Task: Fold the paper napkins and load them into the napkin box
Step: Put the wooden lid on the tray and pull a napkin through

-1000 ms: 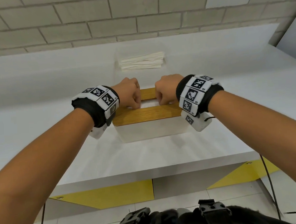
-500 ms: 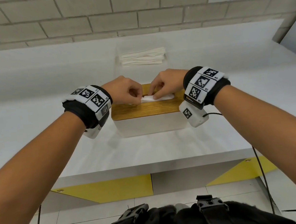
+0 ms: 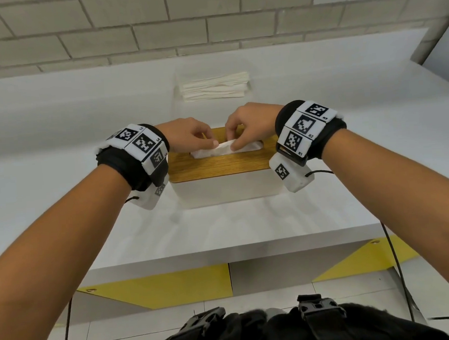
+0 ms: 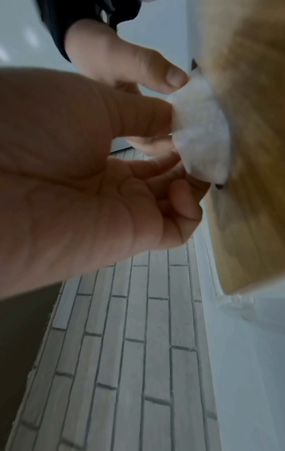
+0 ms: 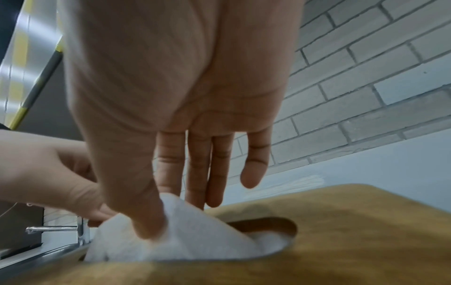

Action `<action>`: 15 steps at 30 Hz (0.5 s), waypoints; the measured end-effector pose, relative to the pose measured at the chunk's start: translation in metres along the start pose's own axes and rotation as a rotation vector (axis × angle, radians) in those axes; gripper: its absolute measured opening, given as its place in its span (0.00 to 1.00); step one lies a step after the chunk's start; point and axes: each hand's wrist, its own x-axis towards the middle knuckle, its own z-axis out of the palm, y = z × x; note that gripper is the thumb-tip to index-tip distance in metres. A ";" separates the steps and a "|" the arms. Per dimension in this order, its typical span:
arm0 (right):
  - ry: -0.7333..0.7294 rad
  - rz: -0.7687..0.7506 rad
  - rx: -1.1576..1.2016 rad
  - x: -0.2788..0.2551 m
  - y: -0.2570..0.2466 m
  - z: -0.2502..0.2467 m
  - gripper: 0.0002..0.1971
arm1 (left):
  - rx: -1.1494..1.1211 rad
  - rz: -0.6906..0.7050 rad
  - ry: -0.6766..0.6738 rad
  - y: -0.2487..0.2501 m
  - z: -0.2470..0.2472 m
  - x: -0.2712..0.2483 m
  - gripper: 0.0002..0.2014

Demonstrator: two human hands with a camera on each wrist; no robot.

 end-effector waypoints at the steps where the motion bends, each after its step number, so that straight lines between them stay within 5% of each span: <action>1: 0.005 -0.002 0.018 0.000 0.000 0.000 0.03 | 0.008 0.005 -0.013 0.001 -0.001 0.000 0.13; 9: 0.010 -0.030 0.090 -0.003 -0.003 -0.001 0.10 | -0.215 0.104 0.054 0.000 -0.008 -0.002 0.04; 11: -0.028 -0.019 0.004 0.000 -0.004 -0.003 0.16 | -0.250 0.116 0.054 0.001 -0.010 -0.003 0.07; 15: -0.094 0.021 -0.287 0.008 -0.004 -0.004 0.10 | -0.294 0.129 0.059 -0.001 -0.011 -0.002 0.08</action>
